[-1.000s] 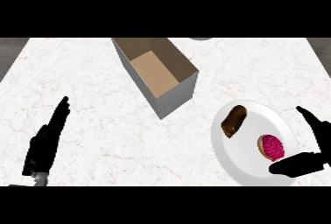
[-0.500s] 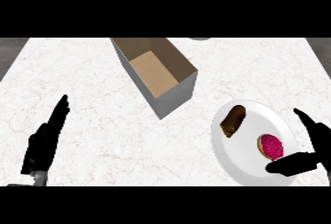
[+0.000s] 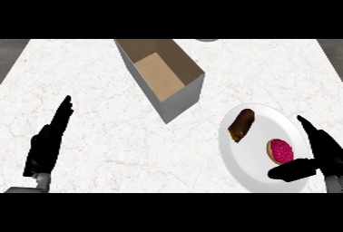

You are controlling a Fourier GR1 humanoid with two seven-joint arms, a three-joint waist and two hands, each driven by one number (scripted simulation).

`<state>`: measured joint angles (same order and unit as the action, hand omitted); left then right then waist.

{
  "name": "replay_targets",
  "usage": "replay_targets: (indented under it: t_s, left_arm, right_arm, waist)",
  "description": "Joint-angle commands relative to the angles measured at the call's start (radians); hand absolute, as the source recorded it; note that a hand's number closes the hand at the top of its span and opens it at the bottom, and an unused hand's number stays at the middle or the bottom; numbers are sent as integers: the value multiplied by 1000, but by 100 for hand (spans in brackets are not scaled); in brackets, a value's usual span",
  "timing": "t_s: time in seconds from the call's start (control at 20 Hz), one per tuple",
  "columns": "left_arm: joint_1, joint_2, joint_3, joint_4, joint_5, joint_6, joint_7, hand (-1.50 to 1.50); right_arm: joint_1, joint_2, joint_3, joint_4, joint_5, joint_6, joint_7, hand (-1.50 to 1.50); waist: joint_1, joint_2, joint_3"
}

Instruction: Pick the cupcake from the plate and place it in the cardboard box

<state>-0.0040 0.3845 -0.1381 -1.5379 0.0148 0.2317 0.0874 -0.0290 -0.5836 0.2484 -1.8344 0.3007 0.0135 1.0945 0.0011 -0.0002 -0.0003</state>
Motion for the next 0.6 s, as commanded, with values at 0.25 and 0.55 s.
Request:
replay_targets:
  t_s: [0.25,0.55]
  left_arm:
    - [12,-81,-13,20,-75,8,-11,0]
    - [-30,-43,80,59,-44,-67,-33,0]
  right_arm:
    - [-55,115,-26,59,69,46,97,-150]
    - [26,123,-33,92,107,88,20,-150]
  waist:
    - [1,0,0]
    - [-2,0,0]
